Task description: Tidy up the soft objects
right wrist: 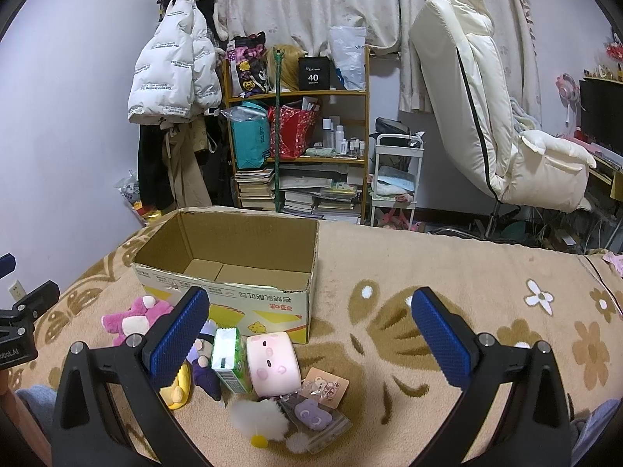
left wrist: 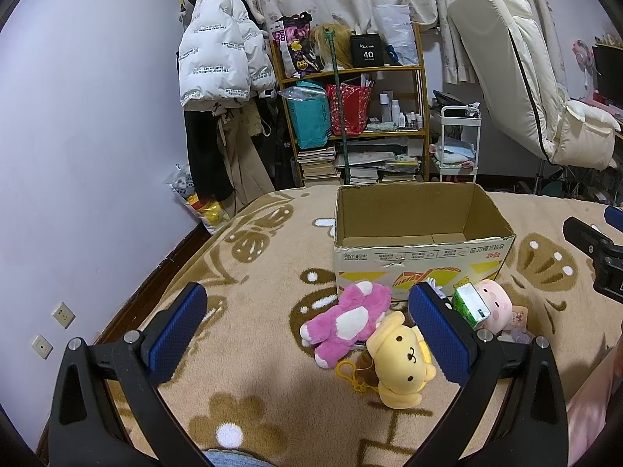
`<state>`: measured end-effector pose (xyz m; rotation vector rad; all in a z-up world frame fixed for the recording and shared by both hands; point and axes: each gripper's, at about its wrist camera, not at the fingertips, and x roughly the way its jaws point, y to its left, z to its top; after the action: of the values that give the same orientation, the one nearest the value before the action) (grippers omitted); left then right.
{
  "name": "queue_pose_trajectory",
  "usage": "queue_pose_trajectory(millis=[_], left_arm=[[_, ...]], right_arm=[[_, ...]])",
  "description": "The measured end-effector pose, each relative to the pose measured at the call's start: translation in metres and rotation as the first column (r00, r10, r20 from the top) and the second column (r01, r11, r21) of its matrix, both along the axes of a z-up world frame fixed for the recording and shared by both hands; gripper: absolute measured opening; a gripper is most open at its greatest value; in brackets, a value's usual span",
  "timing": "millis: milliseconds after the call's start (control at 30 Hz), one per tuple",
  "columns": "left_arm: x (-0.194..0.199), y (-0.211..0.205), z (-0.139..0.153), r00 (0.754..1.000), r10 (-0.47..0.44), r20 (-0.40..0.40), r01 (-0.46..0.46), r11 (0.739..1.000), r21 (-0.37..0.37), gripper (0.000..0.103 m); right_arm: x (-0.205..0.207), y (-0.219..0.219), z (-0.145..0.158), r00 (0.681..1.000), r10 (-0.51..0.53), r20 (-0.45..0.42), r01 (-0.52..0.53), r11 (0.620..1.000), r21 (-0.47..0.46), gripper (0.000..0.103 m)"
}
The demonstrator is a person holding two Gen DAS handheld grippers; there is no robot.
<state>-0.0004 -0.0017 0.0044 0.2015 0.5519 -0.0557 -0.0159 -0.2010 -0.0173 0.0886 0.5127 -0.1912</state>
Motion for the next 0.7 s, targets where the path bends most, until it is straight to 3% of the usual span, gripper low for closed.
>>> queue_pose_trajectory(millis=[700], left_arm=[[0.0024,-0.0029,-0.0029,1.0,-0.011,-0.009,0.011,1.0,0.005,0.102]], right_arm=[[0.004,0.0016,-0.0027,1.0,-0.004,-0.007,0.004,1.0,0.021,0.103]])
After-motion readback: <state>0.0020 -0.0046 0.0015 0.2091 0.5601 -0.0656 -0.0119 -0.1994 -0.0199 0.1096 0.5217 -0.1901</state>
